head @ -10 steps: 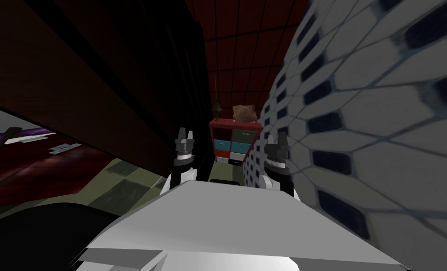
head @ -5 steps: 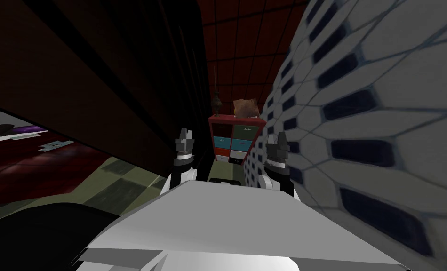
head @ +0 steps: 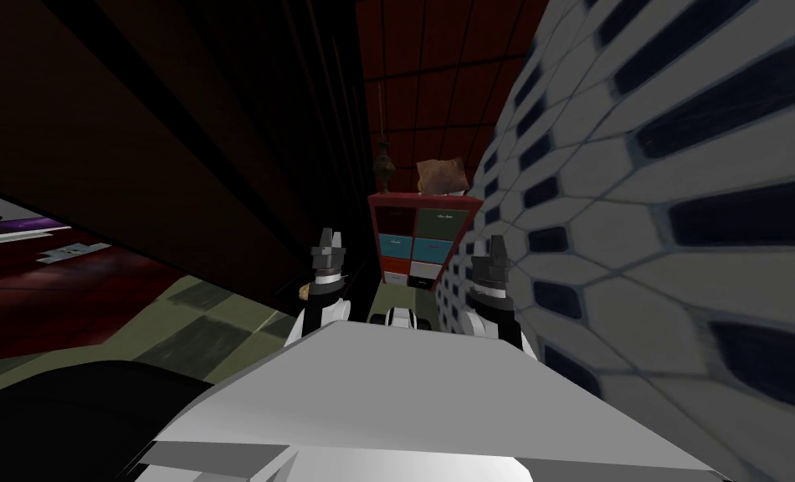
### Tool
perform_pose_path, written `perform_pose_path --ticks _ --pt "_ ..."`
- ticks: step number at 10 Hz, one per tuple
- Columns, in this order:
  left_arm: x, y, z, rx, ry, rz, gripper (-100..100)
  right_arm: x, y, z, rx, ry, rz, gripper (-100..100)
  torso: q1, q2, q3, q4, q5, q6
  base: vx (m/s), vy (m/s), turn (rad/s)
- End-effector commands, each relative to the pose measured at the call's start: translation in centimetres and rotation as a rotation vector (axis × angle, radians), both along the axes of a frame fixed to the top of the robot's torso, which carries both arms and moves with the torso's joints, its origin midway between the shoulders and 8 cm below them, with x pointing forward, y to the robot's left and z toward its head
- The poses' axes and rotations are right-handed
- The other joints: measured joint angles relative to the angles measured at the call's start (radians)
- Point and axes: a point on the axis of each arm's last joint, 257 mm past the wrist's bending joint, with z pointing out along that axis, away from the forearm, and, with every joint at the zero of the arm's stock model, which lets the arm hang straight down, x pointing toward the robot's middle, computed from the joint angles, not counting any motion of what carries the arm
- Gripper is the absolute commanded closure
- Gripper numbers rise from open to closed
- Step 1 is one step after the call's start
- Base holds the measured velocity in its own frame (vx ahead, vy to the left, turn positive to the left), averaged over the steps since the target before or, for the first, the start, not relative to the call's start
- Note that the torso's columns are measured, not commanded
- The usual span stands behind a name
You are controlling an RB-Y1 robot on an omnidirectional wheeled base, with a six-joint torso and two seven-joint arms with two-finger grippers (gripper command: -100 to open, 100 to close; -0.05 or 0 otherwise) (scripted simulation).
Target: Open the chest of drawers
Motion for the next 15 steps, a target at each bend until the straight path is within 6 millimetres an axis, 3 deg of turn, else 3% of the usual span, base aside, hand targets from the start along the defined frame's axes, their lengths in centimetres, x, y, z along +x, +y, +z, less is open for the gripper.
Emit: perform_pose_path --ticks 1,12,14,15 --pt "0.0 0.0 0.0 0.0 0.0 0.0 0 1.1 0.4 -1.6 -0.101 0.036 -0.032 -100 0.0 0.002 -0.005 0.003 0.0 0.0 0.013 0.07 -0.023" --pt "-0.1 0.2 -0.4 0.0 0.012 0.007 0 5.1 0.1 -7.2 -0.401 0.14 -0.214 -100 -0.002 -0.001 -0.009 0.003 -0.001 0.001 0.018 0.066 -0.02" --pt "-0.1 0.2 -0.4 0.0 0.012 0.007 0 5.1 0.1 -7.2 -0.43 0.138 -0.24 -100 -0.002 0.005 -0.005 0.004 0.0 0.0 0.021 0.053 -0.005" --pt "0.0 0.2 -0.4 0.0 0.012 0.007 0 5.8 -0.1 -8.3 -0.473 0.157 -0.265 -100 -0.004 0.006 -0.004 0.005 -0.001 0.0 0.015 0.057 -0.028"
